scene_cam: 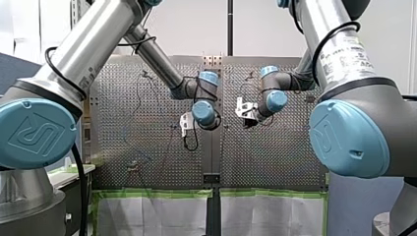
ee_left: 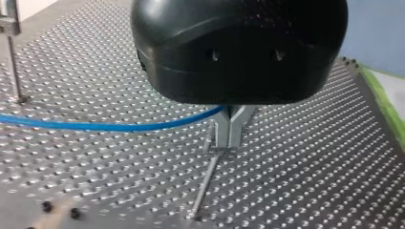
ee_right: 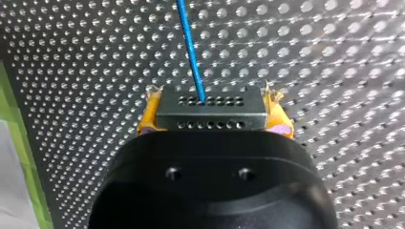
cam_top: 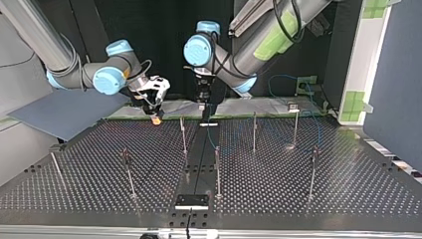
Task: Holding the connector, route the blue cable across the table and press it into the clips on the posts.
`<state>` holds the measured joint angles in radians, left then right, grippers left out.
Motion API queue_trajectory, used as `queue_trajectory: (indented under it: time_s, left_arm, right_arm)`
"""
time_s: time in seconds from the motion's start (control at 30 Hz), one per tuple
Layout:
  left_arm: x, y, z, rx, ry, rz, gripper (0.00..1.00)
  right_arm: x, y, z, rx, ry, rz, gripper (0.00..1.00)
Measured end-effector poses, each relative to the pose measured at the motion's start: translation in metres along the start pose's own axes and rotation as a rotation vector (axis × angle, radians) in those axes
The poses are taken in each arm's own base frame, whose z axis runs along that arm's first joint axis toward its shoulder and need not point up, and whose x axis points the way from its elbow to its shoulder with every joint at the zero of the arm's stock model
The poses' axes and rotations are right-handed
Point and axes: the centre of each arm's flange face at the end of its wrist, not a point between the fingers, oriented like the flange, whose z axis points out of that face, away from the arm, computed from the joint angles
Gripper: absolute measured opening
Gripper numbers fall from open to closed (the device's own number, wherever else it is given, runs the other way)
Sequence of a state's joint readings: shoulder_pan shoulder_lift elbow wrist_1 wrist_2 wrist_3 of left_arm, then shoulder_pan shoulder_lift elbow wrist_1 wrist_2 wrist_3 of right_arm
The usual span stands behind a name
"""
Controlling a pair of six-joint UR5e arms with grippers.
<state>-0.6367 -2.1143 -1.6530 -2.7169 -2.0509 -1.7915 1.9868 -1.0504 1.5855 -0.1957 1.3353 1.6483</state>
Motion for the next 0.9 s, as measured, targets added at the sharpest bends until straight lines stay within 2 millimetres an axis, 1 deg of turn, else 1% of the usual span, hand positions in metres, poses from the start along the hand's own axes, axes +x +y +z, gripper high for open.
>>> queue_trajectory:
  time_s: [0.07,0.17,0.37,0.57,0.63,0.77,0.9]
  left_arm:
    - [0.007,0.0,0.006,0.011,0.001,-0.011,0.0]
    - [0.013,-0.001,0.017,0.029,-0.007,-0.029,0.0]
    - [0.018,-0.004,0.037,0.069,-0.015,-0.049,0.0]
    - [0.024,-0.003,0.057,0.075,-0.008,-0.057,0.0]
    - [0.022,-0.003,0.063,0.075,-0.009,-0.06,0.0]
    - [0.012,-0.002,0.075,0.083,-0.024,-0.072,0.0]
    - [0.004,0.002,0.085,0.088,-0.035,-0.087,0.0]
  right_arm:
    - [-0.006,0.003,0.004,-0.001,-0.003,0.004,0.0]
    - [-0.011,0.007,0.007,-0.004,-0.001,0.006,0.0]
    - [-0.011,0.011,0.01,-0.006,0.01,0.008,0.0]
    - [-0.006,0.02,0.014,0.0,0.048,0.02,0.0]
    - [-0.005,0.023,0.015,0.001,0.06,0.023,0.0]
    - [-0.003,0.029,0.017,0.0,0.076,0.028,0.0]
    - [-0.002,0.034,0.018,-0.005,0.082,0.032,0.0]
